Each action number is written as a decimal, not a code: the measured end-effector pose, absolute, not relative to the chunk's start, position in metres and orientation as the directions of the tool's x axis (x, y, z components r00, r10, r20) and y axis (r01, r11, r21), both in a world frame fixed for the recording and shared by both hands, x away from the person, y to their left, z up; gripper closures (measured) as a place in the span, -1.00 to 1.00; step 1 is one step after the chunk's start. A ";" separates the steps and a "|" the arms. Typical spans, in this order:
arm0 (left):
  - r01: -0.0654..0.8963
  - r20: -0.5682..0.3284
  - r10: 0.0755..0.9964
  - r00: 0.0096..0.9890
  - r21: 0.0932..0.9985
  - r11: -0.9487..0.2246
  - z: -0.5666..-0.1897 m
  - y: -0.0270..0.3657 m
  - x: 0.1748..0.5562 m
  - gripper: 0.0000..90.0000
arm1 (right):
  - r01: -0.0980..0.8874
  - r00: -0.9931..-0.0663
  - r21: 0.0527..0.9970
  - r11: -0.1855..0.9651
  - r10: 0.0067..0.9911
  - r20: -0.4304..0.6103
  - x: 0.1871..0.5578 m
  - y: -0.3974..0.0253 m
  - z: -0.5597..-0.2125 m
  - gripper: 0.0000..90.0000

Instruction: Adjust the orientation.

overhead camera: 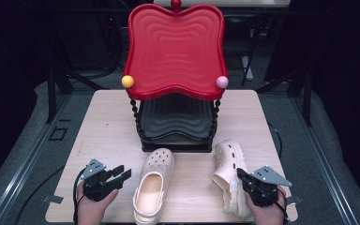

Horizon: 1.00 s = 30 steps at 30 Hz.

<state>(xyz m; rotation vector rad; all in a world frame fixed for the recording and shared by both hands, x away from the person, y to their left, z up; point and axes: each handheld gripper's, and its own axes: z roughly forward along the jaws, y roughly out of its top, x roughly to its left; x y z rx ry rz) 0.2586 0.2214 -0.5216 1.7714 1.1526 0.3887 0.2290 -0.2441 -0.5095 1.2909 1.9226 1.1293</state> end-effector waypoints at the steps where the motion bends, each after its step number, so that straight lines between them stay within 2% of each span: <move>1: 0.526 -0.216 0.836 0.504 0.845 -0.099 -0.521 0.220 0.258 0.33 | 0.455 -0.367 0.873 0.175 0.930 0.005 0.229 -0.249 -0.509 1.00; 13: 0.534 -0.215 0.838 0.501 0.839 -0.104 -0.522 0.222 0.258 0.32 | 0.495 -0.223 0.869 0.031 0.970 0.092 0.234 -0.295 -0.514 1.00; 23: 0.531 -0.210 0.835 0.508 0.840 -0.111 -0.523 0.219 0.257 0.32 | 0.601 -0.105 0.794 -0.090 0.976 0.190 0.249 -0.333 -0.540 1.00; 30: 0.529 -0.211 0.836 0.507 0.841 -0.109 -0.523 0.219 0.257 0.32 | 0.645 -0.093 0.760 -0.084 0.978 0.187 0.254 -0.336 -0.549 1.00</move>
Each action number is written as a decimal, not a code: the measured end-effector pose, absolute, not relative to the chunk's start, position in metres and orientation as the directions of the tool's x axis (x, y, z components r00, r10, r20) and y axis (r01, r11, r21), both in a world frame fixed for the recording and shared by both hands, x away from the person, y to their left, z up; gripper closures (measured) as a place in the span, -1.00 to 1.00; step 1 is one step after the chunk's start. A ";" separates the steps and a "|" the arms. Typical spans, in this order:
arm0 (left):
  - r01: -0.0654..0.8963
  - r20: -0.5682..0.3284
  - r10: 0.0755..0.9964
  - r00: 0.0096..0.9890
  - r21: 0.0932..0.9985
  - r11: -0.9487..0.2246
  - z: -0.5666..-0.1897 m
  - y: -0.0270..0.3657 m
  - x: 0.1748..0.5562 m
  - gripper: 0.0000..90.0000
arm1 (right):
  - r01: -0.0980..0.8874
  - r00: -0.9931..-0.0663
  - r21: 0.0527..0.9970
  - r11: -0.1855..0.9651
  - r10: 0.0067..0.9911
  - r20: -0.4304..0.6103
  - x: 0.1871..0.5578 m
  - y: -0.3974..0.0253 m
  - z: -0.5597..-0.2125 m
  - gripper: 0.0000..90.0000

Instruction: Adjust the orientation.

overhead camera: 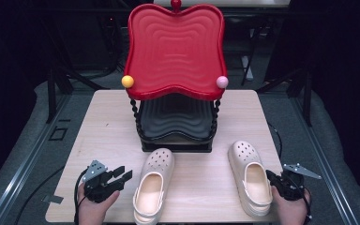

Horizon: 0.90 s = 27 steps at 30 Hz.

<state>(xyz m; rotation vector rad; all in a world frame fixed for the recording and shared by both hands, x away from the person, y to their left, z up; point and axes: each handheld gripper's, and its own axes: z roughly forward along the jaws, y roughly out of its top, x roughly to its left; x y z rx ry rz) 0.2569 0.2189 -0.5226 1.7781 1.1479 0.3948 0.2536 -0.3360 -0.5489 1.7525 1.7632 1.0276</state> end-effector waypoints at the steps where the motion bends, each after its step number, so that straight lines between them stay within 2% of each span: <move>1: 0.530 -0.211 0.836 0.506 0.841 -0.109 -0.523 0.219 0.257 0.32 | 0.641 -0.094 0.764 -0.077 0.980 0.177 0.254 -0.335 -0.548 0.99; 5: 0.529 -0.213 0.836 0.507 0.842 -0.107 -0.523 0.219 0.256 0.32 | 0.629 -0.073 0.774 -0.073 0.986 0.153 0.251 -0.333 -0.544 0.83; 9: 0.527 -0.207 0.835 0.510 0.842 -0.113 -0.523 0.217 0.256 0.32 | 0.560 -0.085 0.824 -0.087 0.983 0.162 0.244 -0.333 -0.532 0.68; 12: 0.530 -0.207 0.831 0.515 0.839 -0.119 -0.523 0.216 0.256 0.32 | 0.503 -0.134 0.861 -0.072 0.978 0.160 0.237 -0.326 -0.514 0.58; 19: 0.532 -0.210 0.831 0.515 0.839 -0.117 -0.523 0.217 0.256 0.32 | 0.478 -0.227 0.877 0.051 0.971 0.068 0.235 -0.307 -0.505 0.46; 27: 0.534 -0.214 0.829 0.516 0.837 -0.116 -0.524 0.216 0.256 0.32 | 0.562 -0.231 0.814 0.145 0.973 -0.013 0.248 -0.304 -0.522 0.40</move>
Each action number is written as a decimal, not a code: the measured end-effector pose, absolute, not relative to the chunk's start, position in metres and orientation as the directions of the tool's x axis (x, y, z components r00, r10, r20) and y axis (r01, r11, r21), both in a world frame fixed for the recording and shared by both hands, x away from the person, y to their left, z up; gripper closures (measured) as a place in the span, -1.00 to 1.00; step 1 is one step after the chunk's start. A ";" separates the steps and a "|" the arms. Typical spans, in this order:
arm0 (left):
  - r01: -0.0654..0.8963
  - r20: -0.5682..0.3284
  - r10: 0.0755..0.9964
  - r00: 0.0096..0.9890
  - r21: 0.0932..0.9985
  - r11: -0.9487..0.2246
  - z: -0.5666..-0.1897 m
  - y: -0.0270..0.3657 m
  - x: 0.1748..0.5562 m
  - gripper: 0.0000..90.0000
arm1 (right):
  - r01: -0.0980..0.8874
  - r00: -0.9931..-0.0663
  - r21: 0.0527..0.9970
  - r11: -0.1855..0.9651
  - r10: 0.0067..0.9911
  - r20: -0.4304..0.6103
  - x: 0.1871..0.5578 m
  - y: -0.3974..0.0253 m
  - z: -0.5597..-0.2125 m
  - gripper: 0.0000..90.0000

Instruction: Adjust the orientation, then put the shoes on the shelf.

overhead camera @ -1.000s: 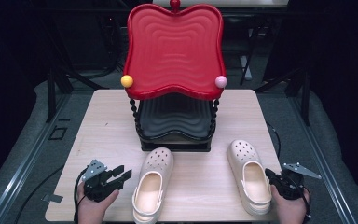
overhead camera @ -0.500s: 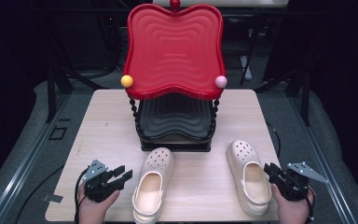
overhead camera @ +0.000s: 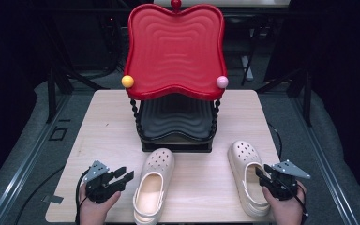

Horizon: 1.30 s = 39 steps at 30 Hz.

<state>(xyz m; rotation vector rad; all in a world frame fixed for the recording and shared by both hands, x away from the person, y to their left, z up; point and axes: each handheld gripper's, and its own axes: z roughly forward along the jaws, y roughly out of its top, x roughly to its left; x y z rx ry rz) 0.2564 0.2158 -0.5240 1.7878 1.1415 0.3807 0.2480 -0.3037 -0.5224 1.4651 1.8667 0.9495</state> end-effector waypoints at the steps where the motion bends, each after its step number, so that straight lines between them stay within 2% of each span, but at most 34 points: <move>1: 0.535 -0.215 0.829 0.516 0.837 -0.116 -0.524 0.216 0.257 0.32 | 0.553 -0.227 0.820 0.145 0.974 -0.019 0.250 -0.304 -0.525 0.42; 3: 0.534 -0.214 0.831 0.514 0.838 -0.114 -0.525 0.215 0.256 0.32 | 0.564 -0.209 0.812 0.150 0.977 -0.035 0.252 -0.304 -0.527 0.58; 4: 0.534 -0.214 0.831 0.514 0.838 -0.114 -0.525 0.215 0.256 0.31 | 0.564 -0.209 0.812 0.150 0.977 -0.035 0.252 -0.304 -0.527 0.58; 5: 0.534 -0.214 0.831 0.514 0.837 -0.115 -0.525 0.215 0.256 0.31 | 0.578 -0.198 0.802 0.147 0.980 -0.037 0.252 -0.306 -0.526 0.71; 11: 0.534 -0.215 0.830 0.515 0.838 -0.114 -0.525 0.215 0.256 0.31 | 0.609 -0.204 0.770 0.188 0.976 -0.078 0.248 -0.298 -0.518 0.85; 16: 0.531 -0.215 0.828 0.518 0.840 -0.114 -0.524 0.214 0.256 0.31 | 0.601 -0.227 0.782 0.165 0.973 -0.030 0.240 -0.288 -0.513 0.86; 34: 0.512 -0.201 0.809 0.552 0.848 -0.138 -0.520 0.205 0.249 0.31 | 0.559 -0.408 0.776 0.293 0.911 -0.049 0.227 -0.223 -0.507 0.86; 39: 0.510 -0.197 0.802 0.564 0.847 -0.150 -0.520 0.199 0.247 0.31 | 0.553 -0.434 0.773 0.311 0.899 -0.050 0.229 -0.207 -0.510 0.86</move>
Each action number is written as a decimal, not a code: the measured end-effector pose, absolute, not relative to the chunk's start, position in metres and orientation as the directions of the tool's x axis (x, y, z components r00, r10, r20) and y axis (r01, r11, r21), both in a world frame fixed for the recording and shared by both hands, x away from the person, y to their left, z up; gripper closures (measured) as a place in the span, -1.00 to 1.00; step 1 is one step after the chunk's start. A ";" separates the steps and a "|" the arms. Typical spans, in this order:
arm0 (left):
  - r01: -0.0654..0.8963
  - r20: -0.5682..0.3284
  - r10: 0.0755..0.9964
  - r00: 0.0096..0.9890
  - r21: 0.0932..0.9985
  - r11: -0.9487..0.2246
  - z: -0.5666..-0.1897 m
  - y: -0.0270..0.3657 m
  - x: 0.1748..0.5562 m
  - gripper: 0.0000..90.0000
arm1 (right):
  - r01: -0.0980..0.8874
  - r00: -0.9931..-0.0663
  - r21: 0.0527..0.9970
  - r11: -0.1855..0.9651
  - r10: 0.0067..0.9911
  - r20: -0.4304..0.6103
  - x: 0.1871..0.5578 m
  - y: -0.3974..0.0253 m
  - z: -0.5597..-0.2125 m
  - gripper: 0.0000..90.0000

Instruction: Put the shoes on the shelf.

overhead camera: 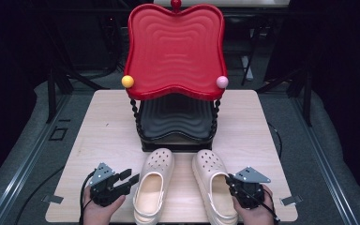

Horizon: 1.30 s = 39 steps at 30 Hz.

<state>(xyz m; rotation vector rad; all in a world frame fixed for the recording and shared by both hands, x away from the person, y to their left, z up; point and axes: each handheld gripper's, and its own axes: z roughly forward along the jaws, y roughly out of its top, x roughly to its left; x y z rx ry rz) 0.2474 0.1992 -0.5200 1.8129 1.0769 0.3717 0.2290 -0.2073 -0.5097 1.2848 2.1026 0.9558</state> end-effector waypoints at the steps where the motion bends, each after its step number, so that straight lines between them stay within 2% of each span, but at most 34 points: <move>1: 0.505 -0.199 0.800 0.566 0.851 -0.146 -0.521 0.198 0.247 0.31 | 0.552 -0.439 0.772 0.315 0.897 -0.052 0.230 -0.204 -0.510 0.86; 20: 0.520 -0.179 0.781 0.598 0.828 -0.208 -0.530 0.178 0.245 0.29 | 0.515 -0.487 0.768 0.382 0.867 -0.104 0.239 -0.153 -0.520 0.81; 22: 0.525 -0.180 0.779 0.600 0.824 -0.214 -0.532 0.177 0.246 0.29 | 0.514 -0.493 0.772 0.374 0.865 -0.090 0.239 -0.152 -0.520 0.76; 25: 0.533 -0.179 0.779 0.601 0.816 -0.224 -0.534 0.175 0.247 0.34 | 0.533 -0.495 0.780 0.327 0.869 -0.026 0.240 -0.158 -0.521 0.53; 26: 0.531 -0.171 0.783 0.597 0.817 -0.227 -0.534 0.174 0.247 0.35 | 0.532 -0.490 0.784 0.321 0.871 -0.024 0.240 -0.159 -0.524 0.53; 28: 0.528 -0.159 0.789 0.594 0.816 -0.234 -0.535 0.173 0.247 0.39 | 0.551 -0.491 0.766 0.330 0.871 -0.021 0.238 -0.161 -0.524 0.54; 31: 0.537 -0.149 0.803 0.578 0.810 -0.236 -0.534 0.172 0.248 0.56 | 0.573 -0.488 0.759 0.309 0.873 0.013 0.238 -0.165 -0.526 0.74; 37: 0.521 -0.110 0.808 0.579 0.812 -0.263 -0.531 0.169 0.246 0.74 | 0.553 -0.478 0.783 0.285 0.878 0.018 0.240 -0.157 -0.527 0.78; 39: 0.527 -0.139 0.795 0.591 0.812 -0.250 -0.532 0.167 0.246 0.75 | 0.560 -0.485 0.775 0.292 0.874 0.021 0.239 -0.155 -0.526 0.78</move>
